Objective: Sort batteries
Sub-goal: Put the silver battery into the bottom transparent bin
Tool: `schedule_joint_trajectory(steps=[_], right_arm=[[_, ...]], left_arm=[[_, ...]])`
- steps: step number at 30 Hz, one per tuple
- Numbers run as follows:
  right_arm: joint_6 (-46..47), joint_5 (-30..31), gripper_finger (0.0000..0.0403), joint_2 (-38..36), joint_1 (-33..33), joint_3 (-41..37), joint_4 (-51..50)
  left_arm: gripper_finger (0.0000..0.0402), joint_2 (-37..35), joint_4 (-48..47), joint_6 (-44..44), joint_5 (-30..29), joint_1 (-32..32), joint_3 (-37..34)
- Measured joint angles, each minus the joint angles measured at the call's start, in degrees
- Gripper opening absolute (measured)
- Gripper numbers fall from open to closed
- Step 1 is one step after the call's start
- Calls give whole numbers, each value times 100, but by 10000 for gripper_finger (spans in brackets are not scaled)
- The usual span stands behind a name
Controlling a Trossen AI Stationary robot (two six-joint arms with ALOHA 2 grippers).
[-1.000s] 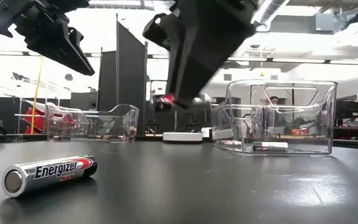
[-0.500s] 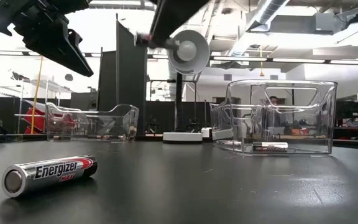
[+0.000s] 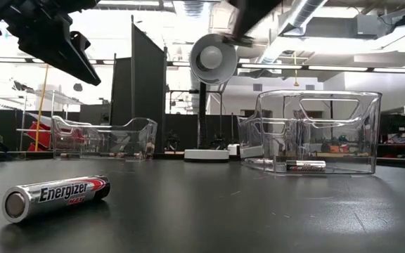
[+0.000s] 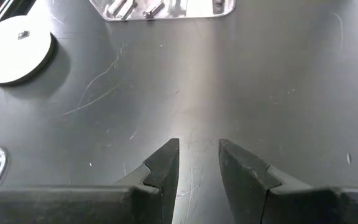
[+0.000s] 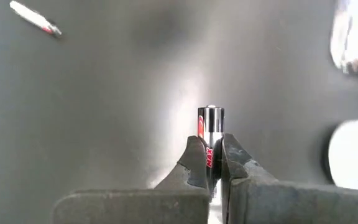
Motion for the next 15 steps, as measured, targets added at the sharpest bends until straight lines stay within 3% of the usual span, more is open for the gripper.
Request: schedule_joint_trajectory(steps=[9, 15], right_arm=[[1024, 15, 3, -1860, -545, -2026, -56], [1078, -888, 3, -2249, -1055, -2893, -24]], left_arm=[[107, 33, 69, -21, 116, -31, 0], [107, 282, 409, 140, 499, -31, 0]])
